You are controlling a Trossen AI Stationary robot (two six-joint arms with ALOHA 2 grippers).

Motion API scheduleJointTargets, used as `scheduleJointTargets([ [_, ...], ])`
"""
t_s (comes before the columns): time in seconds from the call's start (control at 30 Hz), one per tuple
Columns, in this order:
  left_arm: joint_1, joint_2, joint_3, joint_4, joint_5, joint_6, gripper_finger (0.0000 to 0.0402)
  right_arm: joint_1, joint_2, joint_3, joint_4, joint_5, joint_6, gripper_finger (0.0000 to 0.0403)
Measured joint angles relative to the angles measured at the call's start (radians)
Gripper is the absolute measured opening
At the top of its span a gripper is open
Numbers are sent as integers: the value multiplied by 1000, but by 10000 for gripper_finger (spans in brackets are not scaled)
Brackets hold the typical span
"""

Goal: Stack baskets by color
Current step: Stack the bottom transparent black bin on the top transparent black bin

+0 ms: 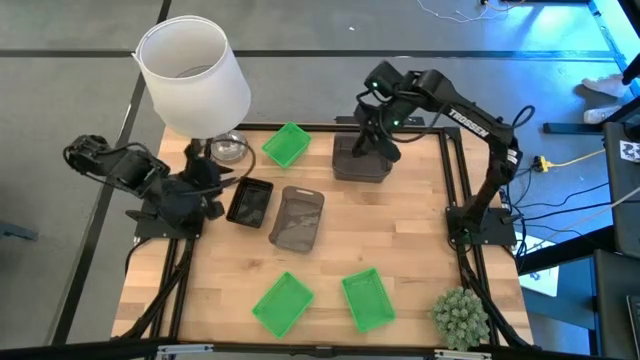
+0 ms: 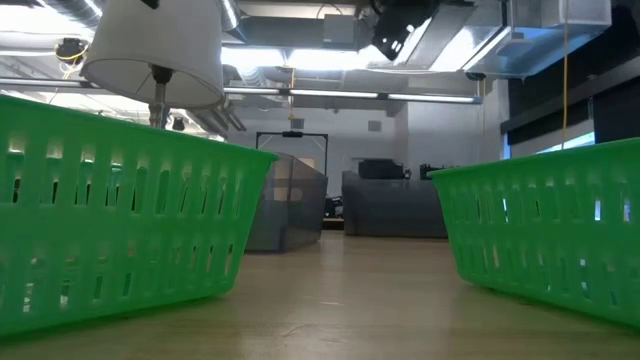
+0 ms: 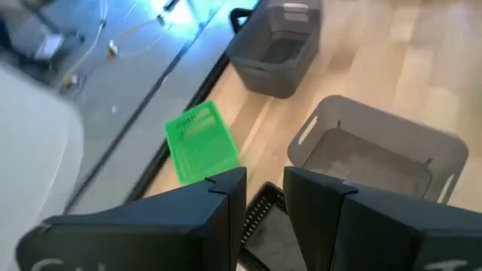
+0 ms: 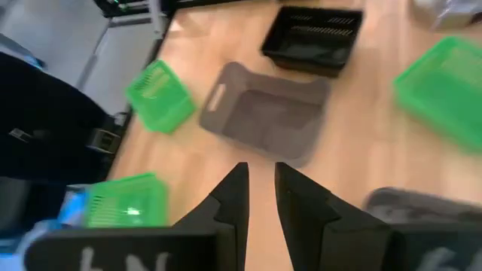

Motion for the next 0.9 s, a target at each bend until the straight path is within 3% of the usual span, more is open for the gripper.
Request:
scheduleJointTargets([
  [0.27,136,50,0,74,67,269,82,71,5,-1,-12,-10,144,66],
  [0.53,286,93,-2,166,249,415,82,134,12,-1,0,16,149,66],
  [0.6,312,96,0,174,278,415,82,169,24,-1,20,110,177,66],
  [0.77,343,93,0,174,290,399,82,262,51,-2,61,466,202,66],
  [0.9,348,88,0,173,290,395,82,309,88,-2,134,547,296,66],
])
